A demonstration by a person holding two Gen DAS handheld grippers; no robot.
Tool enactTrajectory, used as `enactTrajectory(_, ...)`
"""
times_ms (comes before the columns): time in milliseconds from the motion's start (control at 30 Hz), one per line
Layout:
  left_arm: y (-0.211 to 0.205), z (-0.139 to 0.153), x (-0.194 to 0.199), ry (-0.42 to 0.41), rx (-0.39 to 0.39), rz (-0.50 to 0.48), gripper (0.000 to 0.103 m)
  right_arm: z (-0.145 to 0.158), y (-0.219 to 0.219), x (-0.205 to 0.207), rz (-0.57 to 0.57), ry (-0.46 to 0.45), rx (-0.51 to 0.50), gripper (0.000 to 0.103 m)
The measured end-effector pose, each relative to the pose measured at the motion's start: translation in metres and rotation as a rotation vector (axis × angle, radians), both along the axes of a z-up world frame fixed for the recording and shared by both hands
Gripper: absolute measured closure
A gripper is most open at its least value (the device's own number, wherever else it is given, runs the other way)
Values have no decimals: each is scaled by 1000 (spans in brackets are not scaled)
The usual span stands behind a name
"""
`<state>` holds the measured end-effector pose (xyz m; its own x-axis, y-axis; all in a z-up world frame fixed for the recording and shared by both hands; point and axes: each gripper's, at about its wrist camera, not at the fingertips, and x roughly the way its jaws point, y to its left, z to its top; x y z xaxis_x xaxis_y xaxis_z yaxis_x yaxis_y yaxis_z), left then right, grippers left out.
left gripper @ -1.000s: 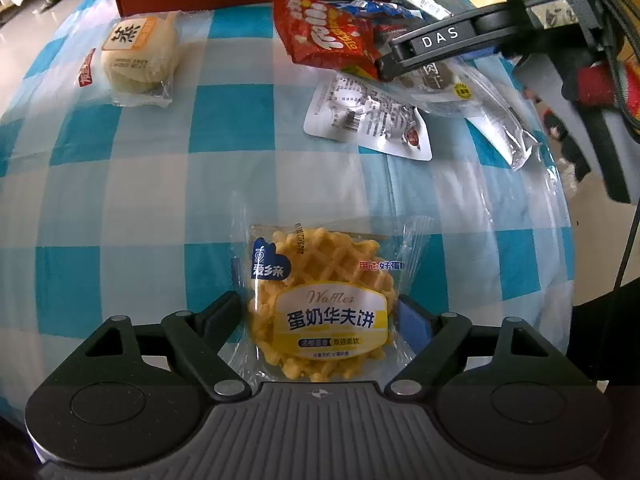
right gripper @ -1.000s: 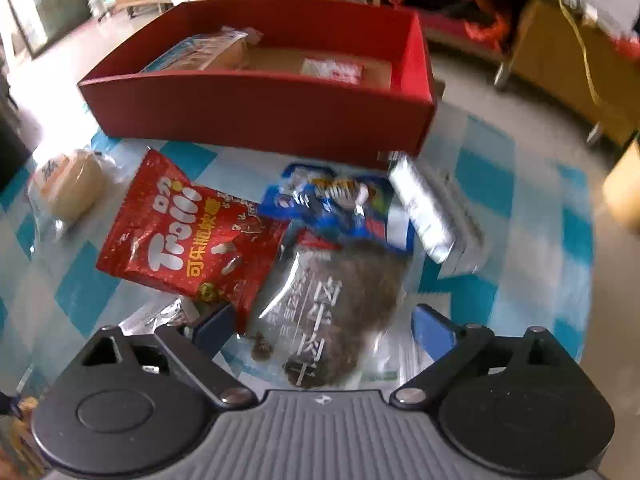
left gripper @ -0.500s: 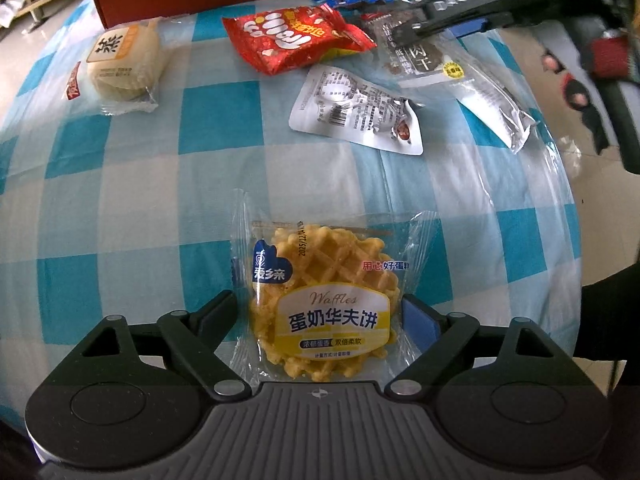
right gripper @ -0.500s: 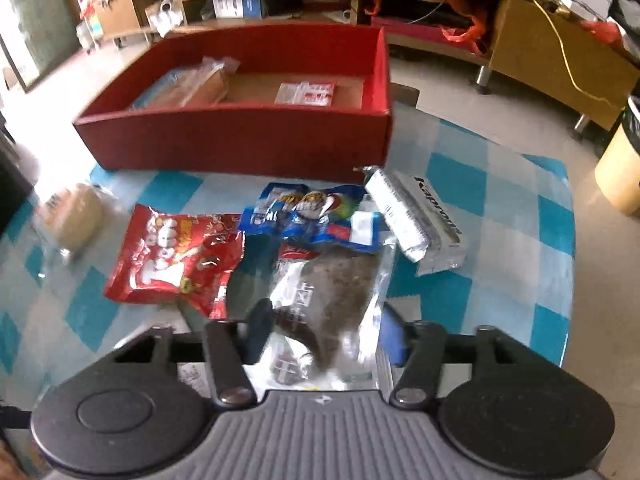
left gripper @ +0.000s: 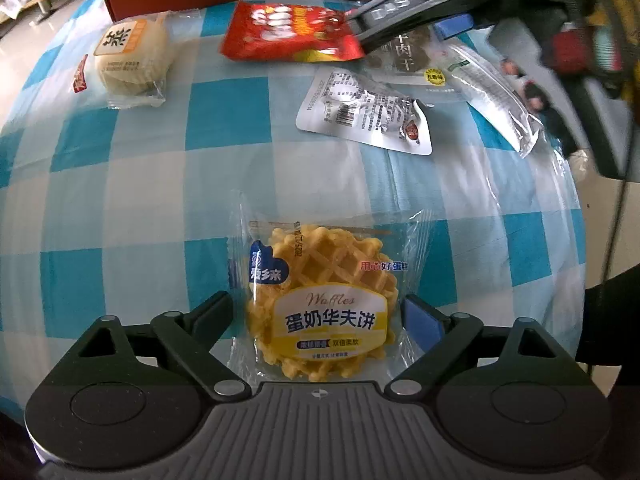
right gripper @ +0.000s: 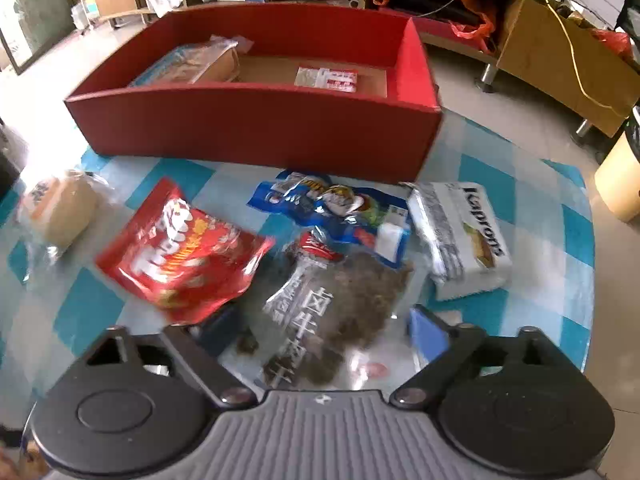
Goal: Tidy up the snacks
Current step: 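Grasp the clear beef jerky packet with the right tool while the left tool holds the waffle, then lift the waffle packet with the left tool while the right tool holds the jerky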
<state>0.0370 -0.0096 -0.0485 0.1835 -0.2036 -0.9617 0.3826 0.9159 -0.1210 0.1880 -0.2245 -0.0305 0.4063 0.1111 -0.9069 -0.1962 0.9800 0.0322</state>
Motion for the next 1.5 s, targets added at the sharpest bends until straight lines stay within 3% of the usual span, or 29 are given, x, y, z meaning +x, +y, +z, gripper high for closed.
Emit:
enactTrajectory(33,1,0,0,3,-4,1,9,-3,0,2,-8,-5,5,1)
enactTrajectory(233,7,0,2,16,-28,4,8,-9,-10,4,-15,-19,65,2)
enactTrajectory(367,12,0,4,28,-42,15,8,3,-20,-1,-15,-40,67,31)
enactTrajectory(400,14,0,5,32,-49,22,8,6,-23,-3,-17,-47,75,35)
enactTrajectory(567,25,3,7,40,-79,70,9,20,-22,-12,9,-86,74,50)
enactTrajectory(633,28,4,8,38,-86,82,9,29,-21,-18,33,-95,127,57)
enactTrajectory(800,33,3,10,48,-92,95,9,38,-10,-29,103,-102,169,60)
enactTrajectory(900,28,2,5,32,-69,66,8,24,-10,-22,59,-40,240,56)
enactTrajectory(1000,22,1,2,23,-48,42,4,12,-10,-16,13,4,268,44)
enactTrajectory(1100,15,-2,0,15,-25,31,0,9,-3,-13,-6,0,221,21)
enactTrajectory(1167,6,-4,-2,2,9,17,0,1,5,-9,-7,34,192,1)
enactTrajectory(1367,-14,-11,-15,-59,107,-34,0,-6,24,-15,-4,-31,93,0)
enactTrajectory(1500,-20,-11,-19,-62,114,-41,2,-4,21,-15,27,-27,95,4)
